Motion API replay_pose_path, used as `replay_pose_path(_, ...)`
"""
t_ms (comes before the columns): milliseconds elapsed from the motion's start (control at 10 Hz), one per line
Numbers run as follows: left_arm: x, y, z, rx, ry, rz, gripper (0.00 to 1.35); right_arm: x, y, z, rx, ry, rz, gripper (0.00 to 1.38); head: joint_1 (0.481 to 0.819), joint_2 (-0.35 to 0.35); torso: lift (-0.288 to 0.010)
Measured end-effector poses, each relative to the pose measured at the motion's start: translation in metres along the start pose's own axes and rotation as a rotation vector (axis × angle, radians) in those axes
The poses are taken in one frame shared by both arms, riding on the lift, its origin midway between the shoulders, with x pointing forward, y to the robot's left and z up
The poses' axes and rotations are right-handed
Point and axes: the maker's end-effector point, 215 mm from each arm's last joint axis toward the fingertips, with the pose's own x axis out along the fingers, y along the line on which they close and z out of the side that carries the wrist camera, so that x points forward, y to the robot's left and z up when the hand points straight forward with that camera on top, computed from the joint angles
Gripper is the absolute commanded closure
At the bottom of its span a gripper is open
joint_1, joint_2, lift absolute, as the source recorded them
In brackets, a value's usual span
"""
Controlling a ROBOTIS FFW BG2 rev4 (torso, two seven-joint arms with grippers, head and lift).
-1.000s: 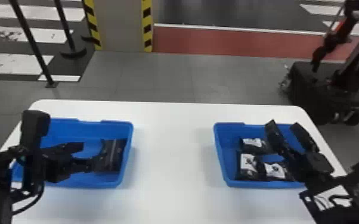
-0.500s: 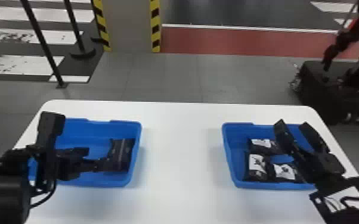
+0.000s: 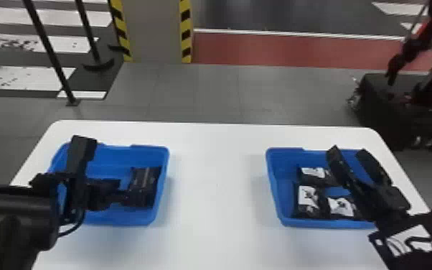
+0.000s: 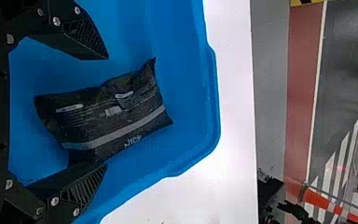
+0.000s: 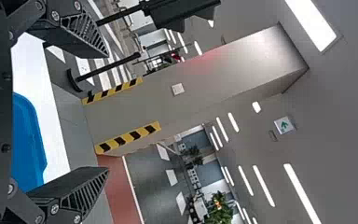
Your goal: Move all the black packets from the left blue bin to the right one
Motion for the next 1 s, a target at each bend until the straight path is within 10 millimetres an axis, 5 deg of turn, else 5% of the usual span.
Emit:
replay_pose_path(100,0.012,-0.004,-0.008,-0.003,0.024,-0.027,0.73,0.0,0.0,-0.001,0.001,0.001,0.0,0.17,0.695,-0.044,-0.11)
replay_pose_path(500,0.024,-0.027,-0.006,0.012,0.0,-0.125,0.82,-0.001,-0.001,-0.004,0.008,0.006,0.001,0.17,0.695,-0.072,-0.11)
replay_pose_path(600,0.022,-0.033,0.0,0.024,-0.015,-0.153,0.93,-0.001,-0.001,-0.005,0.01,0.008,0.001,0.17,0.695,-0.079,-0.11)
replay_pose_path(700,0.018,-0.038,0.005,0.039,-0.025,-0.181,1.19,-0.001,0.0,-0.006,0.01,0.008,0.003,0.17,0.695,-0.085,-0.11)
replay_pose_path(1000,-0.027,-0.044,0.006,0.044,-0.056,-0.144,1.2,0.0,0.003,-0.003,0.011,0.004,0.016,0.17,0.695,-0.074,-0.11)
